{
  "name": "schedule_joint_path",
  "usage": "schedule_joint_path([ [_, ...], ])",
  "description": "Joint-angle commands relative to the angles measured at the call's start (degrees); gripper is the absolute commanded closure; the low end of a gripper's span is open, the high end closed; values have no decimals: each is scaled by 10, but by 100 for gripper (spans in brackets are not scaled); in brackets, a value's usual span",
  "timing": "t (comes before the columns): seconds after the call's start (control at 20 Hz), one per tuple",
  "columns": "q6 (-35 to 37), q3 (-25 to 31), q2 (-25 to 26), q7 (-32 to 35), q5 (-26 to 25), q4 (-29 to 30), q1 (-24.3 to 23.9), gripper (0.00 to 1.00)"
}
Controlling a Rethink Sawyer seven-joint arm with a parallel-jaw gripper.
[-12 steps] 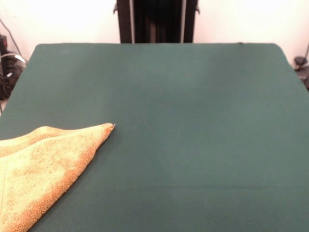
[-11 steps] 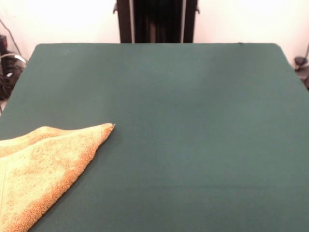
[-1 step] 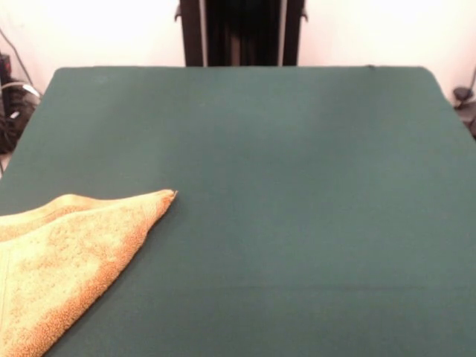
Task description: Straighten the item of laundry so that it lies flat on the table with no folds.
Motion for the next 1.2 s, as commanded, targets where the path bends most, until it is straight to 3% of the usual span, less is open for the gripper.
schedule_joint_path([
  [0.05, 86, 14, 14, -15, 37, 71, 4, 100],
  [0.65, 74, 15, 15, -8, 39, 72, 3, 100],
  [0.75, 59, 0, -15, -29, 37, 116, 3, 100],
  [0.9, 1, -43, -103, -88, 28, 263, 13, 100],
  [0.95, -17, -37, -108, -82, 28, 282, 18, 100],
  [1.1, -57, 9, -76, -14, 21, 264, 37, 100],
  [1.2, -96, 23, -76, 8, 17, 295, 50, 100],
])
